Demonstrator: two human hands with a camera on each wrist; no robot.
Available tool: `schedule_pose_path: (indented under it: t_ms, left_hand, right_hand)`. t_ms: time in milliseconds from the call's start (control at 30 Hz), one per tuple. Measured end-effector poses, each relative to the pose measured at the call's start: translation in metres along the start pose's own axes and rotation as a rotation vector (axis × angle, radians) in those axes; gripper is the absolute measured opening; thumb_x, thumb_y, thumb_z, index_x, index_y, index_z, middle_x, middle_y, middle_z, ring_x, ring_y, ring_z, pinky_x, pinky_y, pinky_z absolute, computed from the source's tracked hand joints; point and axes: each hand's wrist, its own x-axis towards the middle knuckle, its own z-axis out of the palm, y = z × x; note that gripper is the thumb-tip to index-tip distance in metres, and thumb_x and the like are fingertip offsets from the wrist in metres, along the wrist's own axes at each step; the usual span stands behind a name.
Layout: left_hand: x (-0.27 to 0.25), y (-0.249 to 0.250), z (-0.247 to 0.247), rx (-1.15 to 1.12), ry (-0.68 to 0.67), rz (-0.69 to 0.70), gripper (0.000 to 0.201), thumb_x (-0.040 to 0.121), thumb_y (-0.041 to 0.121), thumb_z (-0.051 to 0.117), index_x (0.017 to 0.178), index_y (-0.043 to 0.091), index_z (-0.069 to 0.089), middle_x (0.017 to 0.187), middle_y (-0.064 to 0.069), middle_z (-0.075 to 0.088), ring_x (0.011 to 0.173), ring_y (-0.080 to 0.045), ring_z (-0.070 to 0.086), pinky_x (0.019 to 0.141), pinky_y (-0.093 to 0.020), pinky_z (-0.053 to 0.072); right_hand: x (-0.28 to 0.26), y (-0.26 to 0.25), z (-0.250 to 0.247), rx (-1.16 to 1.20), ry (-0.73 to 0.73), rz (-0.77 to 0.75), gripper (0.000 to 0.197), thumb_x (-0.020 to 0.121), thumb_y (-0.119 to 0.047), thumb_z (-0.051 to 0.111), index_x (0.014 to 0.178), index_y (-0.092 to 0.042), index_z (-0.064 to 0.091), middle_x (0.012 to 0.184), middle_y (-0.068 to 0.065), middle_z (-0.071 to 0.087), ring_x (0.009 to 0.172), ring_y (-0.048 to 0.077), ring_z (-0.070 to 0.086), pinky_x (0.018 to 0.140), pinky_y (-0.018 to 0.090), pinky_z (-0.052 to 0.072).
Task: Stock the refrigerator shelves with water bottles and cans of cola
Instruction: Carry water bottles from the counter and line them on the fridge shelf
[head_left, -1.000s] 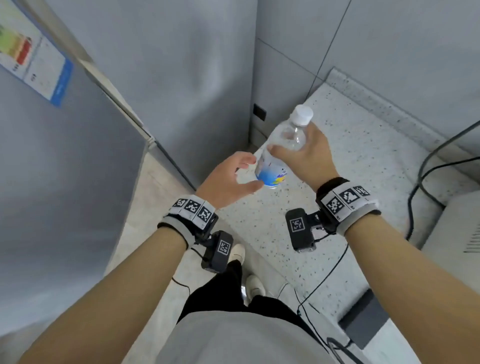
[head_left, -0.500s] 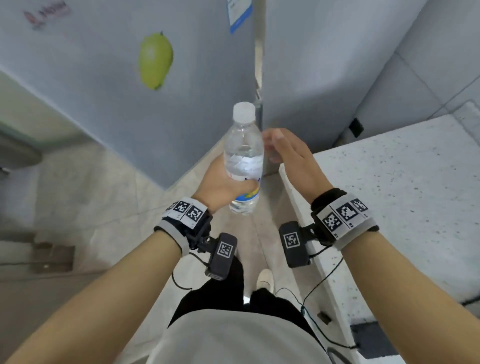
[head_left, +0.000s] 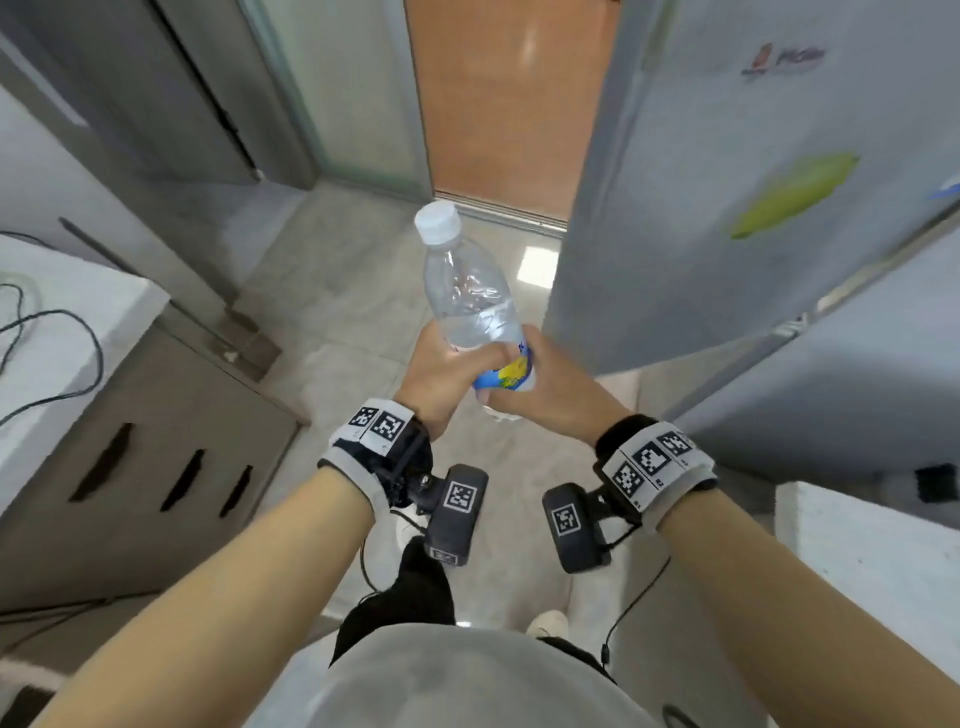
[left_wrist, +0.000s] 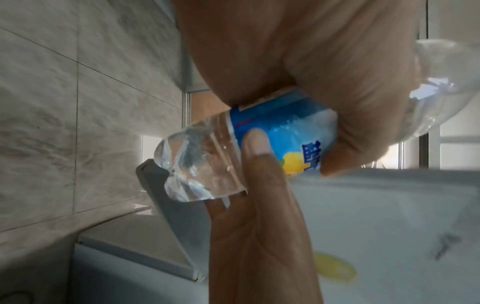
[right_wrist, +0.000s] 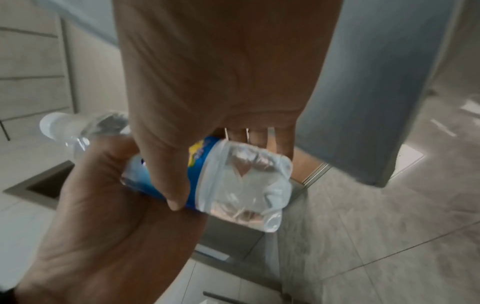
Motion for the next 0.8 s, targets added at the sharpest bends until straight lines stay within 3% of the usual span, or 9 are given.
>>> schedule_pose_path:
  t_ms: [33,100,233,333,433,567,667,800]
  left_hand:
    - [0.009,0.002,-0.016,-0.043,0.033,-0.021,0.053,0.062,0.014,0.078,0.113,0.007,0.067,0.105,-0.016,0.073,0.099,-0.030,0.071,0.090,-0.047,0.057]
    - [0.028,0.008,-0.048,-0.102,0.051,-0.033,0.059,0.061,0.023,0.080,0.117,0.008,0.066,0.111,-0.017,0.072,0.105,-0.033,0.069,0.095,-0.051,0.054]
    - [0.072,0.028,-0.116,-0.157,0.045,-0.033,0.040,0.071,0.021,0.080,0.108,0.016,0.068,0.108,-0.012,0.074,0.102,-0.031,0.071,0.091,-0.045,0.056]
    - [0.104,0.040,-0.156,-0.230,0.022,-0.056,0.037,0.076,0.014,0.072,0.112,0.011,0.064,0.104,-0.008,0.073,0.097,-0.024,0.071,0.085,-0.036,0.058]
    - [0.140,0.047,-0.187,-0.292,0.014,-0.041,0.041,0.078,0.014,0.071,0.116,0.006,0.059,0.109,-0.013,0.067,0.100,-0.025,0.067,0.090,-0.040,0.056]
    - [0.191,0.054,-0.210,-0.350,0.000,-0.071,0.035,0.077,0.015,0.073,0.108,0.009,0.061,0.105,-0.013,0.063,0.099,-0.026,0.064,0.092,-0.045,0.052]
    - [0.239,0.054,-0.216,-0.327,-0.107,-0.034,0.021,0.081,0.013,0.069,0.100,0.012,0.060,0.096,-0.008,0.061,0.094,-0.024,0.061,0.082,-0.041,0.051]
    - [0.317,0.056,-0.213,-0.265,-0.225,-0.033,0.018,0.081,0.012,0.070,0.098,0.014,0.064,0.099,-0.012,0.060,0.099,-0.027,0.061,0.086,-0.045,0.050]
  right_hand:
    - [0.019,-0.010,0.010,-0.028,0.000,-0.003,0.056,0.070,-0.028,0.081,0.118,-0.024,0.054,0.103,-0.008,0.069,0.093,0.008,0.068,0.082,0.031,0.057]
    - [0.055,-0.028,0.027,-0.062,-0.009,-0.001,0.055,0.065,-0.026,0.078,0.114,-0.021,0.056,0.096,-0.005,0.071,0.087,0.011,0.069,0.076,0.034,0.059]
    - [0.119,-0.062,0.052,-0.153,-0.032,-0.008,0.038,0.067,-0.022,0.075,0.102,-0.020,0.060,0.088,-0.003,0.071,0.080,0.013,0.068,0.069,0.029,0.054]
    - [0.163,-0.081,0.066,-0.186,-0.033,0.009,0.036,0.069,-0.021,0.076,0.100,-0.021,0.059,0.085,-0.004,0.068,0.073,0.010,0.064,0.058,0.019,0.051]
    - [0.201,-0.093,0.073,-0.213,-0.034,0.018,0.034,0.070,-0.021,0.077,0.098,-0.021,0.059,0.079,-0.007,0.065,0.063,0.001,0.060,0.050,0.014,0.045]
    - [0.243,-0.096,0.069,-0.224,-0.006,0.058,0.033,0.070,-0.023,0.078,0.096,-0.024,0.058,0.079,-0.010,0.064,0.063,-0.002,0.059,0.053,0.010,0.041]
    - [0.280,-0.092,0.057,-0.211,0.026,0.082,0.034,0.071,-0.023,0.079,0.096,-0.024,0.057,0.079,-0.010,0.062,0.063,-0.001,0.058,0.049,0.009,0.041]
    - [0.339,-0.074,0.032,-0.162,0.110,0.105,0.037,0.070,-0.024,0.081,0.099,-0.023,0.058,0.082,-0.010,0.063,0.066,-0.001,0.059,0.050,0.009,0.041]
